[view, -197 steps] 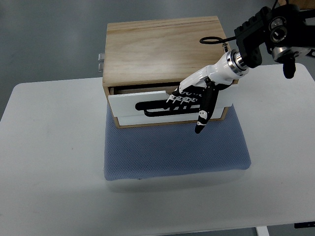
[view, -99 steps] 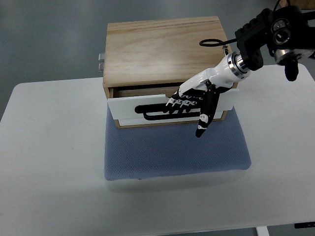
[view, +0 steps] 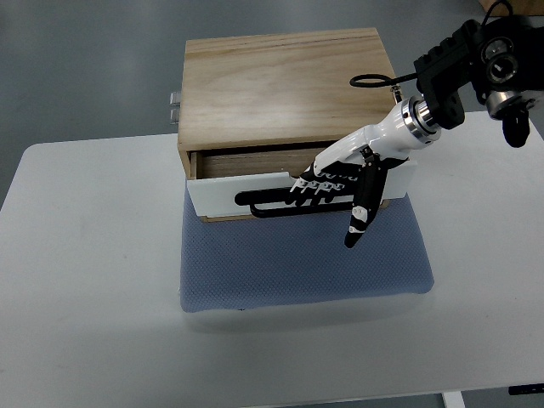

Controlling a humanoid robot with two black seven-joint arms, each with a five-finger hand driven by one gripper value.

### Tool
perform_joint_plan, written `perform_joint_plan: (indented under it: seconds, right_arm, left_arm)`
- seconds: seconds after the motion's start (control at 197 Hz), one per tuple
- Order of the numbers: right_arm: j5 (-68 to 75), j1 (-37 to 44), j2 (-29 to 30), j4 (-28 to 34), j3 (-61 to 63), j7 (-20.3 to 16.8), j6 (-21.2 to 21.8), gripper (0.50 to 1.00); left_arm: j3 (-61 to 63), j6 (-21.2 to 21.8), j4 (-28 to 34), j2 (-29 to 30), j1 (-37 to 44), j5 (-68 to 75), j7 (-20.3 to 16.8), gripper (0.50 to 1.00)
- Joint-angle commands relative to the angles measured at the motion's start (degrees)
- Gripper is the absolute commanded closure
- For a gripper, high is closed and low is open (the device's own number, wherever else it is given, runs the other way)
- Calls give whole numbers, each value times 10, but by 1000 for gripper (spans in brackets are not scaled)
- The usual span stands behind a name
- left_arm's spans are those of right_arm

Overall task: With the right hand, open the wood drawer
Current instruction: 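Pull the white drawer outward toward the robot with the right hand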

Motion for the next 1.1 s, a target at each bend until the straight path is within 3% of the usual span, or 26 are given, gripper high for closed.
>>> perform_joint_plan:
  seconds: [0.0,1.096]
  right_arm:
    - [0,3,-8,9,-1,0,0,556]
    - [-3,1,-38,51,2,-1,0,556]
  left_arm:
    - [0,0,0,0,0,0,0,500]
    - [0,0,0,0,0,0,-1,500]
